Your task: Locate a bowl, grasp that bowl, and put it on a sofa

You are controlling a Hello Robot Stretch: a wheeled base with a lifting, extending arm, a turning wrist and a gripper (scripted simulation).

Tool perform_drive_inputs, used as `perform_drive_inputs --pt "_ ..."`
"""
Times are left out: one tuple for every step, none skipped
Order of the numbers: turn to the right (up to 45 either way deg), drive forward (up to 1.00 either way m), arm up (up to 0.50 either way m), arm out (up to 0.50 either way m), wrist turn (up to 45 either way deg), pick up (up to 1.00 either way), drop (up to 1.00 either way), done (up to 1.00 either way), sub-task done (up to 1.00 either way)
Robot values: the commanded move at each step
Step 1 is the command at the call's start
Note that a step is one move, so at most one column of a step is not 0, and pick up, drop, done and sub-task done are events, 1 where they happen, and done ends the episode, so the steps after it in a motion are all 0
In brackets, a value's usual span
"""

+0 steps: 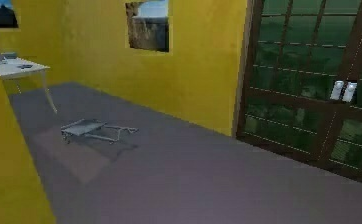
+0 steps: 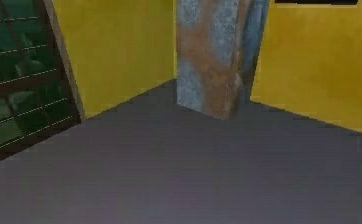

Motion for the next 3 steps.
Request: perform_drive_inputs --pt "0.0 1.0 0.0 0.0 0.0 0.0 0.0 0.0 0.0" --pt "0.0 0.9 0.0 0.0 0.0 0.0 0.0 0.0 0.0" --pt "3.0 0.0 0.0 0.0 0.0 0.0 0.0 0.0 0.0"
